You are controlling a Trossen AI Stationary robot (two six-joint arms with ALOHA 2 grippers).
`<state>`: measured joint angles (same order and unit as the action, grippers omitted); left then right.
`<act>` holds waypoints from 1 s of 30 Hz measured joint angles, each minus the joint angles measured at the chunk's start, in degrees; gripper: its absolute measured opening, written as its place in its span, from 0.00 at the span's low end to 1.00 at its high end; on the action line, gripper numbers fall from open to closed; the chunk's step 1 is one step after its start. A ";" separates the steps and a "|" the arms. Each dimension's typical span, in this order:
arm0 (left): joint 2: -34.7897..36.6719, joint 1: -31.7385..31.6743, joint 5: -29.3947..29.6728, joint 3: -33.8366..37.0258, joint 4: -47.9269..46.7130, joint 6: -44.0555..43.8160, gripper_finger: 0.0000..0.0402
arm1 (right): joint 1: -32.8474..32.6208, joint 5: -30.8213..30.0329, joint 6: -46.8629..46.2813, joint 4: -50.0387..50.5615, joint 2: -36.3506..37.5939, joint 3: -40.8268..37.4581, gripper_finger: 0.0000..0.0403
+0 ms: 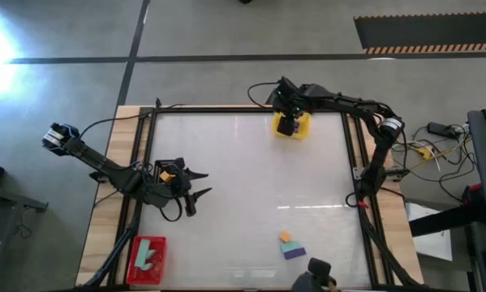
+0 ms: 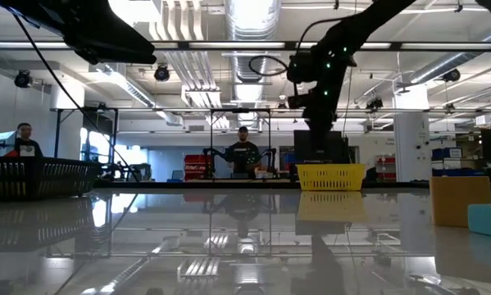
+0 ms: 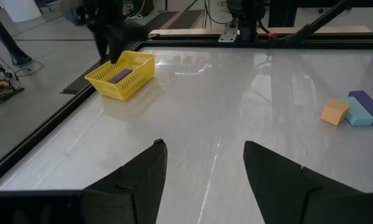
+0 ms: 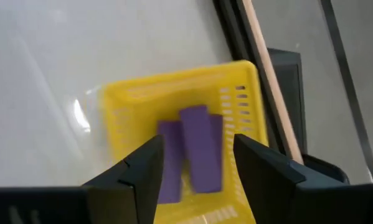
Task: Sort & place blocks by color
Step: Put the yellow block into the black bin
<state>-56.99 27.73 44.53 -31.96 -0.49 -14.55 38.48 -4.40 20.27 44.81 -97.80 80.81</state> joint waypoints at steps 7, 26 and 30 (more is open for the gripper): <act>0.00 0.00 0.00 0.01 0.00 -0.79 0.49 | -7.80 0.38 -6.11 1.61 7.39 -1.78 0.41; 0.00 0.00 0.00 0.08 0.02 -1.81 0.49 | -40.15 0.35 -16.79 -18.67 17.13 -17.33 0.33; 0.00 0.00 0.00 0.10 0.03 -1.81 0.49 | -43.74 0.08 -16.88 -27.02 17.00 -21.60 0.32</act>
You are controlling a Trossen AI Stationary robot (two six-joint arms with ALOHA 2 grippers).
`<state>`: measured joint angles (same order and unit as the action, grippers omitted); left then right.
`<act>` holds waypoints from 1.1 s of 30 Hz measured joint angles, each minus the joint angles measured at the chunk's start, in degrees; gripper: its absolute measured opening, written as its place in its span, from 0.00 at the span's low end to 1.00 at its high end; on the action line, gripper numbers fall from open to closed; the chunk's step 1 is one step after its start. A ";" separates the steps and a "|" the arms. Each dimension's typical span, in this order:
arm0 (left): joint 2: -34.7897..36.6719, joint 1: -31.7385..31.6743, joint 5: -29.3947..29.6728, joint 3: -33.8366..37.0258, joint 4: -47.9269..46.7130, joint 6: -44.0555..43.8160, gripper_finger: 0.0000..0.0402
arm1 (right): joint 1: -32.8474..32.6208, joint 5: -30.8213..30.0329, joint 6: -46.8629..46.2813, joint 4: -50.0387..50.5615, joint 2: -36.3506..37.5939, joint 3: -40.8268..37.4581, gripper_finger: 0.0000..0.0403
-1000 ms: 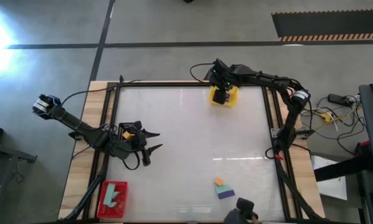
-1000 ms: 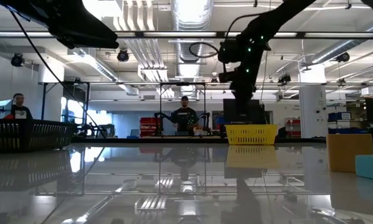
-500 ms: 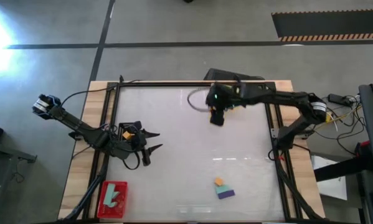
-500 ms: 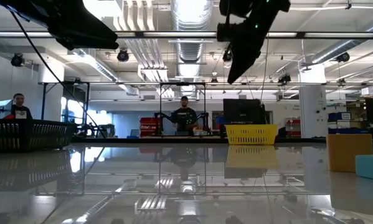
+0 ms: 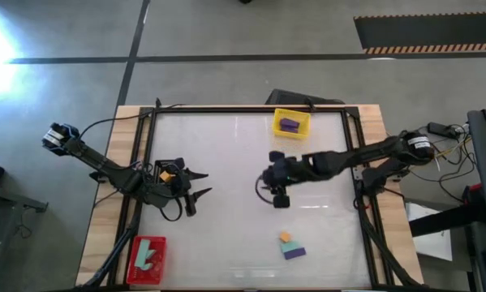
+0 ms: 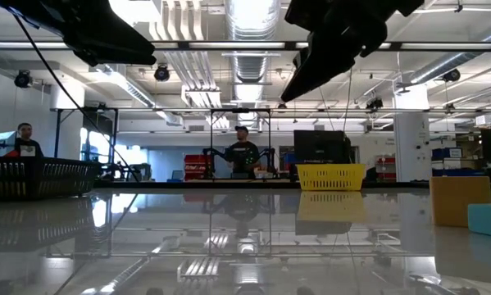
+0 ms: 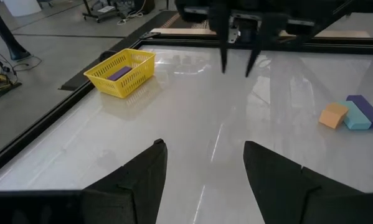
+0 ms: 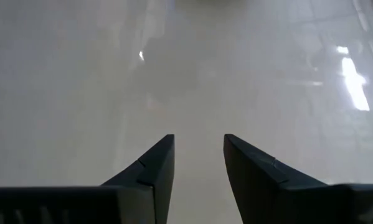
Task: Sort & place blocks by color
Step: Put the yellow block into the black bin
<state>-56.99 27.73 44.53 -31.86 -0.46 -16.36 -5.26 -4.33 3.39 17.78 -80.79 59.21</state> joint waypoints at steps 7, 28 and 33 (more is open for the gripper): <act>0.00 0.00 0.00 0.02 0.00 0.00 0.49 | -1.66 -0.17 -2.51 -3.70 0.00 -2.29 0.31; 0.00 0.00 -0.02 0.02 -0.01 -1.27 0.49 | -4.02 -0.23 -6.51 -15.17 -0.04 -11.08 0.28; 0.00 0.00 -0.02 0.02 -0.01 -1.27 0.49 | -4.02 -0.21 -6.41 -15.17 -0.07 -11.10 0.27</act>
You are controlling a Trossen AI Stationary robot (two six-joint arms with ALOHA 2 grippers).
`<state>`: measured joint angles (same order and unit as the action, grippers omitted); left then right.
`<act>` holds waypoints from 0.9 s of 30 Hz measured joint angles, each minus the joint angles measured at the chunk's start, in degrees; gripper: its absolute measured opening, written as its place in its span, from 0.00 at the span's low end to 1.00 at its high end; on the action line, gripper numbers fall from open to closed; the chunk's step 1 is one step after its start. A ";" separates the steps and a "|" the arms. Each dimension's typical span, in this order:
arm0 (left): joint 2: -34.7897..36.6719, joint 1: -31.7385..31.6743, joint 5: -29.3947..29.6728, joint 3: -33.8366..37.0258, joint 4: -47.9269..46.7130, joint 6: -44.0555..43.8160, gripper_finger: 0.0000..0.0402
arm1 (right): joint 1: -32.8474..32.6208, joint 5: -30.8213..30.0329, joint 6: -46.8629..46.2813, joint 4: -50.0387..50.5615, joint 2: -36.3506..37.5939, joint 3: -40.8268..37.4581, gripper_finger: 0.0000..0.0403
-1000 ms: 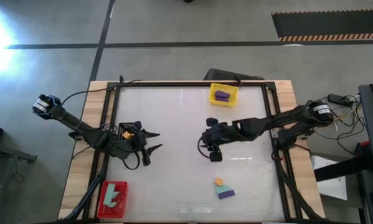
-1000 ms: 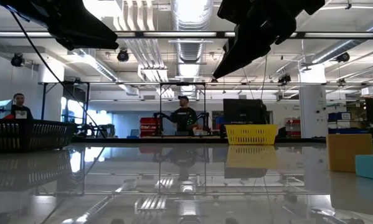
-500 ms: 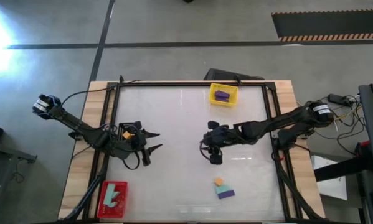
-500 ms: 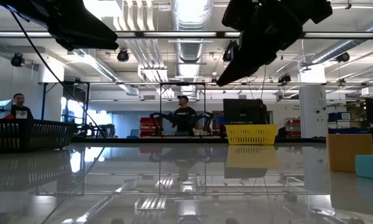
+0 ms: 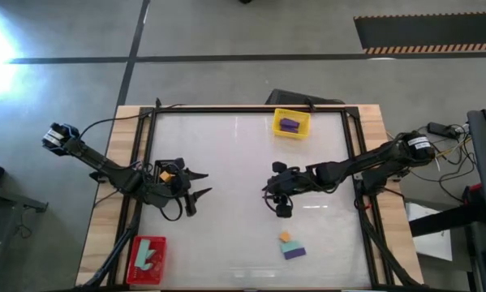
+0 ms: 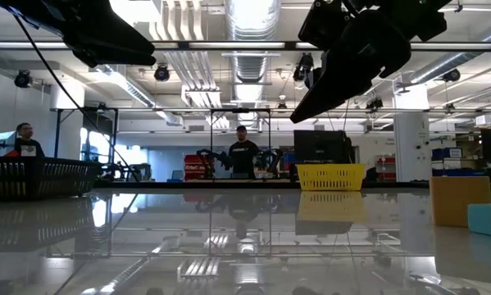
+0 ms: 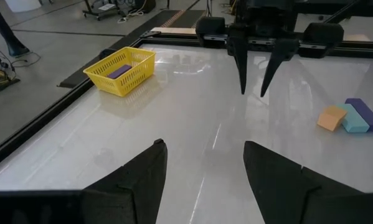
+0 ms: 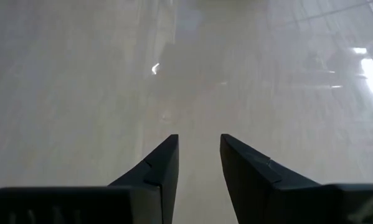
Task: Sort & place blocks by color
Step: Put the yellow block into the black bin
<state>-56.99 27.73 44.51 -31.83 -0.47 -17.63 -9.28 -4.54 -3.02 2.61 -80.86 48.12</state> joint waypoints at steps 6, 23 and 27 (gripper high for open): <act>0.00 0.00 0.00 0.00 0.00 0.00 0.49 | -0.49 -0.06 1.19 0.02 0.00 -0.02 0.24; 0.00 0.00 0.00 0.00 -0.01 -0.04 0.49 | -3.23 0.01 4.15 0.72 2.53 -1.94 0.17; 0.00 0.00 0.00 0.00 0.00 -0.04 0.49 | -3.23 0.02 2.57 2.08 7.09 -4.34 0.17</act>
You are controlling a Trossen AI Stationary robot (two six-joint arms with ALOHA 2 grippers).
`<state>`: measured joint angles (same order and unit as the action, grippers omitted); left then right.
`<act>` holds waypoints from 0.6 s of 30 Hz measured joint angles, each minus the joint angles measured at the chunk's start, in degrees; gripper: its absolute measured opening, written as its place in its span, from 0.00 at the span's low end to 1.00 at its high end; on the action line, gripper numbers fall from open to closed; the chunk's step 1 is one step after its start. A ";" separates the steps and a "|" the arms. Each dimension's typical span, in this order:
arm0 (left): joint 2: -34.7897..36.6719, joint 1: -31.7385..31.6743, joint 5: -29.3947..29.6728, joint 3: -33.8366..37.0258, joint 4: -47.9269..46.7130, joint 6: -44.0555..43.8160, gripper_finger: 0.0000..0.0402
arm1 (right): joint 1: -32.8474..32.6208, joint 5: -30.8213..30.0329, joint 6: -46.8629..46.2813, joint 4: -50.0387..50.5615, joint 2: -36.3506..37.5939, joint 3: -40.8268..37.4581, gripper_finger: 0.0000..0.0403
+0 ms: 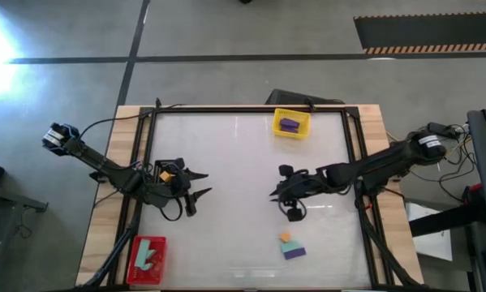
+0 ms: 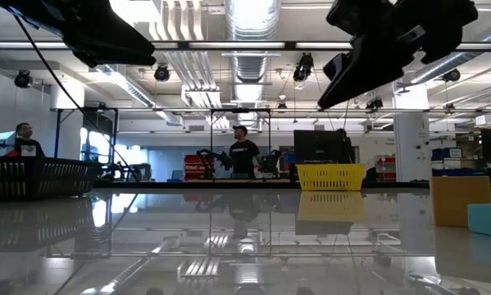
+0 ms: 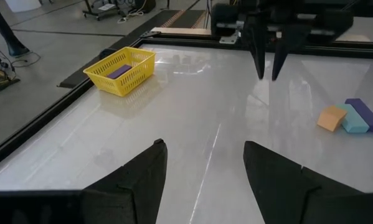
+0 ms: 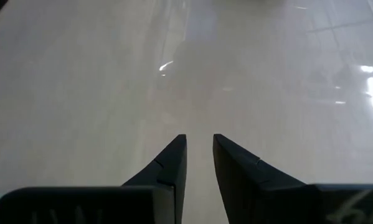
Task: Sort & place blocks by color
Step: Put the yellow block into the black bin
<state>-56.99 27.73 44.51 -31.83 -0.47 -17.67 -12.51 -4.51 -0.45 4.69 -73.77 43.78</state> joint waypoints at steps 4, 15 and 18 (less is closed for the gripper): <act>0.00 0.00 0.00 0.00 -0.02 0.00 0.49 | -0.03 0.00 -3.13 3.05 4.19 -1.45 0.17; 0.00 0.00 0.00 0.07 0.00 0.00 0.49 | -4.73 -0.02 -10.88 10.85 8.08 -2.49 0.16; 0.00 0.00 0.00 0.11 -0.02 0.00 0.49 | -6.27 0.01 -13.01 12.40 8.08 -2.48 0.16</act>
<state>-56.99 27.73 44.51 -31.73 -0.49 -17.67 -18.78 -4.51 -13.47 17.09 -65.69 41.30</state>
